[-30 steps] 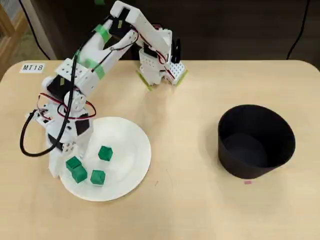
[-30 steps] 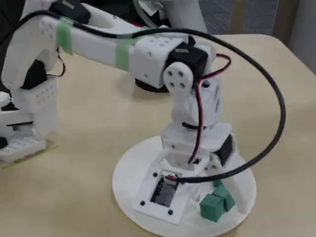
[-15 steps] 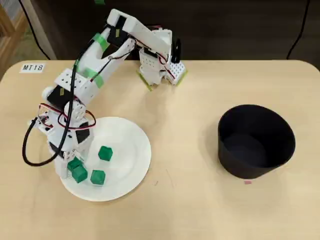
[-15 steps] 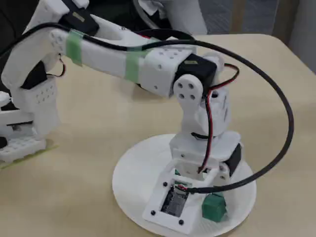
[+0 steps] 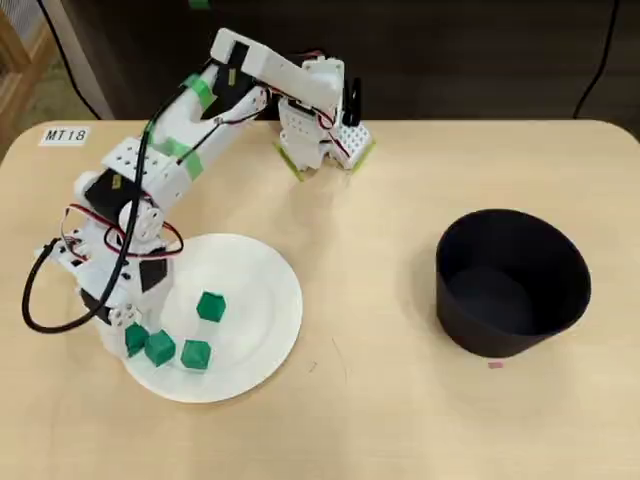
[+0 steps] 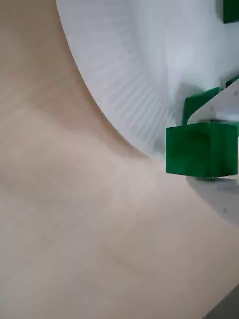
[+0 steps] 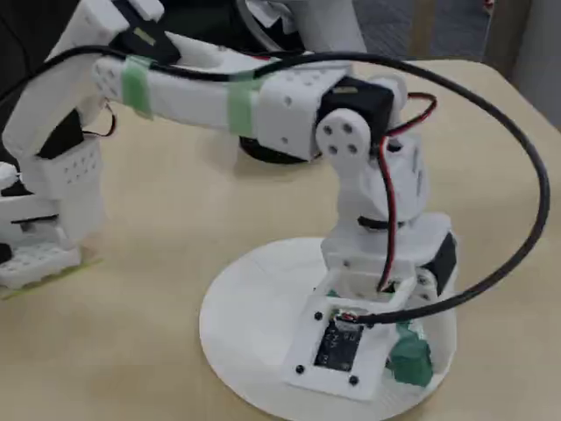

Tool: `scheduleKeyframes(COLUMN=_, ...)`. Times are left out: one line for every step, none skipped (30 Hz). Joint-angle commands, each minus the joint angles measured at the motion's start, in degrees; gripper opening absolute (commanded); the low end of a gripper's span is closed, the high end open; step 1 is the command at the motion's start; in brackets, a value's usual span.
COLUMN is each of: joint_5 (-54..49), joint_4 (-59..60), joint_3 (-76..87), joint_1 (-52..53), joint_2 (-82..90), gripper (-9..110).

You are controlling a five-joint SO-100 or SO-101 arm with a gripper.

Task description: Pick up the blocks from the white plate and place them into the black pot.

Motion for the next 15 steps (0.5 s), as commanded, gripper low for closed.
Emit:
scheduleKeyframes(joint_5=-0.1, joint_4=0.4, joint_3=-3.5, joint_1=-0.5, joint_2=8.2, gripper=-2)
scheduleKeyframes(joint_5=0.1, joint_4=1.1, joint_3=-3.5, joint_1=-0.7, joint_2=10.1, gripper=-2)
scheduleKeyframes(joint_5=0.1, joint_4=2.0, joint_3=-3.4, joint_1=-1.2, joint_2=12.0, gripper=-2)
scheduleKeyframes(joint_5=-0.4, joint_4=2.6, joint_3=-2.8, joint_1=-1.9, joint_2=14.2, gripper=-2)
scheduleKeyframes(joint_5=-0.7, joint_4=3.3, joint_3=-2.3, joint_1=-3.1, joint_2=16.3, gripper=-2)
scheduleKeyframes(joint_5=-1.1, joint_4=3.8, joint_3=-1.3, joint_1=-4.5, joint_2=18.7, gripper=-2)
scheduleKeyframes(joint_5=-1.4, joint_4=3.7, joint_3=0.4, joint_1=-6.2, joint_2=21.4, gripper=-2)
scheduleKeyframes(joint_5=-1.7, joint_4=3.3, joint_3=2.6, joint_1=-8.3, joint_2=24.4, gripper=-2)
scheduleKeyframes(joint_5=-1.7, joint_4=2.3, joint_3=5.7, joint_1=-10.5, joint_2=27.9, gripper=-2)
scheduleKeyframes(joint_5=-1.7, joint_4=0.7, joint_3=9.7, joint_1=-13.0, joint_2=32.0, gripper=-2)
scheduleKeyframes(joint_5=-1.3, joint_4=-1.4, joint_3=14.4, joint_1=-15.6, joint_2=36.4, gripper=-2)
scheduleKeyframes(joint_5=-0.7, joint_4=-3.8, joint_3=19.8, joint_1=-18.4, joint_2=41.0, gripper=-2)
scheduleKeyframes(joint_5=-0.1, joint_4=-6.2, joint_3=25.3, joint_1=-21.1, joint_2=45.8, gripper=-2)
scheduleKeyframes(joint_5=0.4, joint_4=-8.3, joint_3=30.3, joint_1=-24.0, joint_2=50.1, gripper=-2)
scheduleKeyframes(joint_5=0.4, joint_4=-9.4, joint_3=34.3, joint_1=-27.2, joint_2=53.4, gripper=-2)
